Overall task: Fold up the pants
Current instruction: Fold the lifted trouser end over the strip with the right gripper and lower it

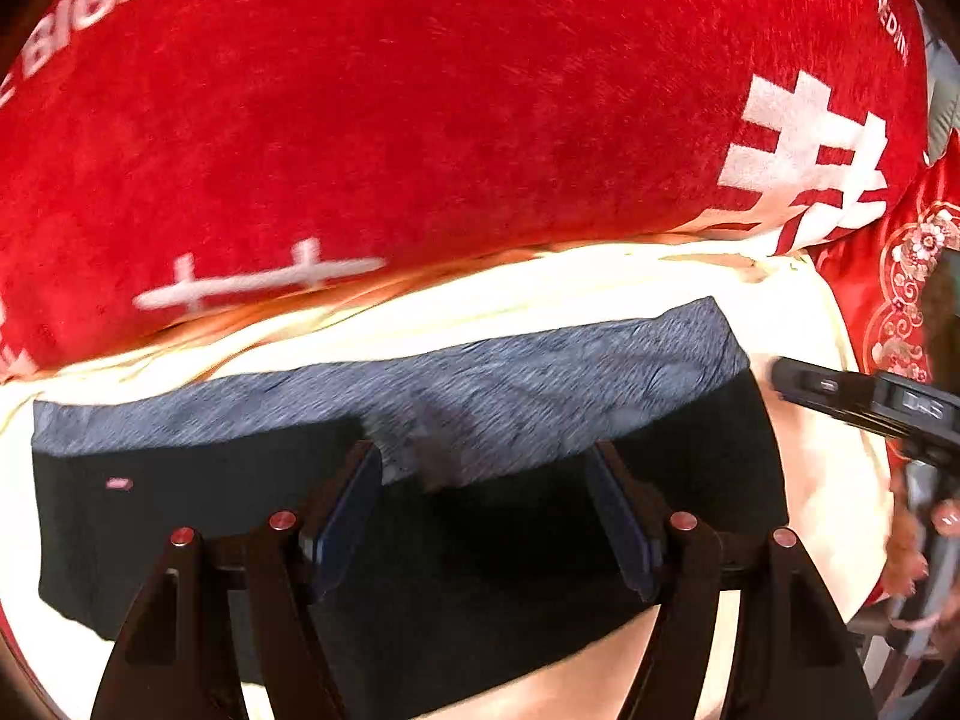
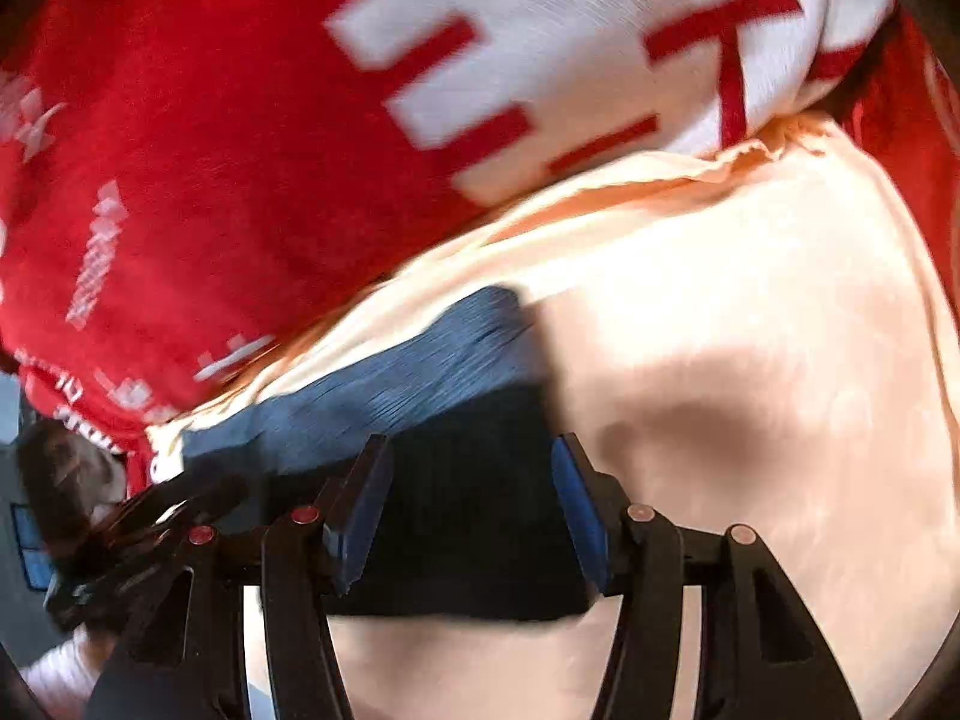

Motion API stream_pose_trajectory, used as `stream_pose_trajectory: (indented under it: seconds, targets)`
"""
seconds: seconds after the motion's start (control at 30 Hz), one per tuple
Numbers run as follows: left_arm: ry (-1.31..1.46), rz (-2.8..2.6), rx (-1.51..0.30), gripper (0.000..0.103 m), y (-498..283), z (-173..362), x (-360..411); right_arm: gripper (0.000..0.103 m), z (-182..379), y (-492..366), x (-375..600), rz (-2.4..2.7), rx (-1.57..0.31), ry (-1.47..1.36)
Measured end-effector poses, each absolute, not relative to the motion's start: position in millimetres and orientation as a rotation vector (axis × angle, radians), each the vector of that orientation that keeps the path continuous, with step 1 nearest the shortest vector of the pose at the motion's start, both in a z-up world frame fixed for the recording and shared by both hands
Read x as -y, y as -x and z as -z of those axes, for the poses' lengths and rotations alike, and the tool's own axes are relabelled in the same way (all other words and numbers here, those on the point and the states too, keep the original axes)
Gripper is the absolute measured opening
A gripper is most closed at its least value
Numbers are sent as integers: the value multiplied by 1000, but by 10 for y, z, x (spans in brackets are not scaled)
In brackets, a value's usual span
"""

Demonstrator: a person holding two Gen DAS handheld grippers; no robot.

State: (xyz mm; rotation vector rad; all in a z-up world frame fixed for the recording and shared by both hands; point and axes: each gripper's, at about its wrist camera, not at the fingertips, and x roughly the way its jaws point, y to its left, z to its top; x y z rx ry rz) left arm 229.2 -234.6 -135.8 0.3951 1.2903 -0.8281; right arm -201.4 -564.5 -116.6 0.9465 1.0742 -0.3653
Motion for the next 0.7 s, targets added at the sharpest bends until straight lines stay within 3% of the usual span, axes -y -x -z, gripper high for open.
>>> stream_pose_trajectory:
  seconds: [0.13,0.2,0.3,0.33,0.4,0.5,0.7]
  targets:
    - [-441,813,-1327,72,-2225,1650,2582,58,1677,1806,5871,261,-1101,-1112]
    - [-479,781,-1335,72,-2197,1776,2578,44,1875,1791,5896,206,-1095,-1229]
    - [-515,779,-1307,72,-2146,1802,2526,37,1825,1773,5846,178,-1071,-1291]
    - [-533,774,-1303,72,-2129,1821,2532,37,1771,1765,5832,165,-1069,-1280]
    - [-546,742,-1343,83,-2141,1909,2482,37,1660,1699,5790,162,-1106,-1193]
    - [-489,705,-1383,83,-2188,1938,2387,37,1699,1570,5727,245,-1209,-1017]
    - [-495,691,-1382,89,-2156,1939,2315,45,1637,1639,5653,336,-1190,-964]
